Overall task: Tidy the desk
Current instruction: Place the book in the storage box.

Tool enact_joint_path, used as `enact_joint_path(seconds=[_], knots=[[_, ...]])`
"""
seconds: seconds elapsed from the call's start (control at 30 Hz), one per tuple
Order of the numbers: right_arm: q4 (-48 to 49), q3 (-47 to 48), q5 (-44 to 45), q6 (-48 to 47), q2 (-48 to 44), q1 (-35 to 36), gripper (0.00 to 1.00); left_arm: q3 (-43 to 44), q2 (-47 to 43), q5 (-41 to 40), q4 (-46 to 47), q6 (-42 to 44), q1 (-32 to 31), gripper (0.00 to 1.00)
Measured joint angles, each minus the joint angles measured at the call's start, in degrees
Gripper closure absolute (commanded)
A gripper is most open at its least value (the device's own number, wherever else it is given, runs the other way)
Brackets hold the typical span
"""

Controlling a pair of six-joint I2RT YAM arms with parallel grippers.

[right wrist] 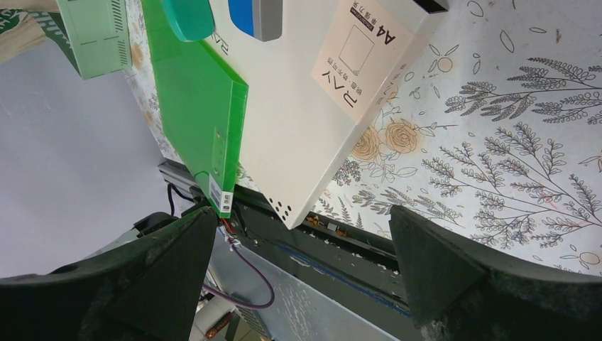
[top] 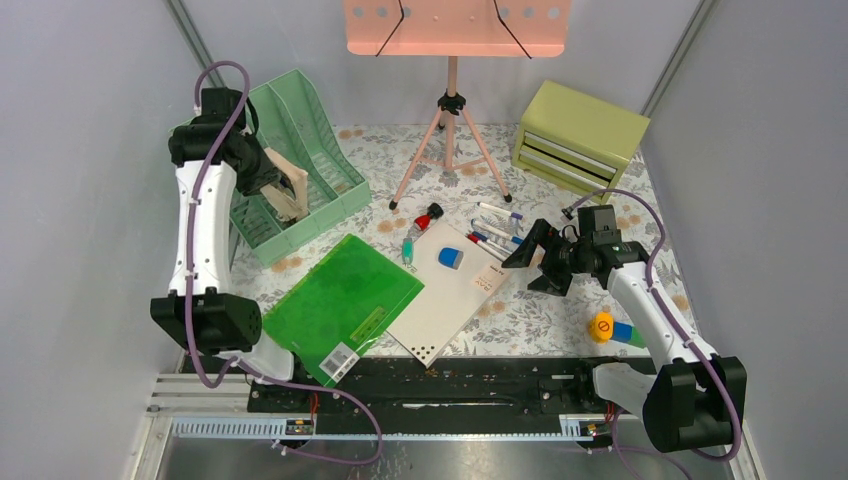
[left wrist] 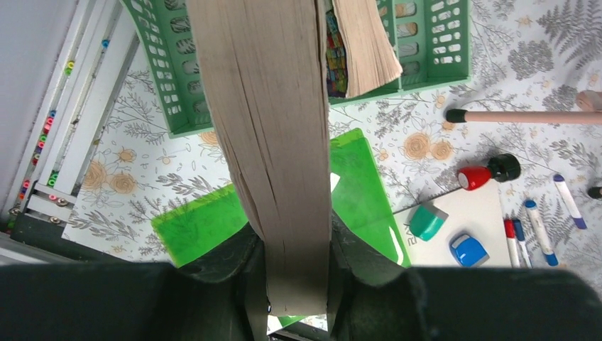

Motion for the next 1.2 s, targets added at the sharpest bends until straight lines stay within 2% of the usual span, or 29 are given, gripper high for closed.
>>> enact_joint_path(seconds=[0.47, 1.13, 1.2], knots=[[0.02, 0.0, -0.02, -0.22, 0.28, 0.0, 0.01, 3.37, 4.68, -1.33, -0.17, 2.78, 0.94, 1.0], [-0.07, 0.33, -0.02, -0.48, -0.28, 0.0, 0.01, 3.15, 11.19, -1.42, 1.86, 1.73, 1.31, 1.0], [-0.04, 0.33, 0.0, -0.46, -0.31, 0.0, 0.01, 2.99, 11.19, -1.42, 1.9, 1.79, 1.31, 0.98]])
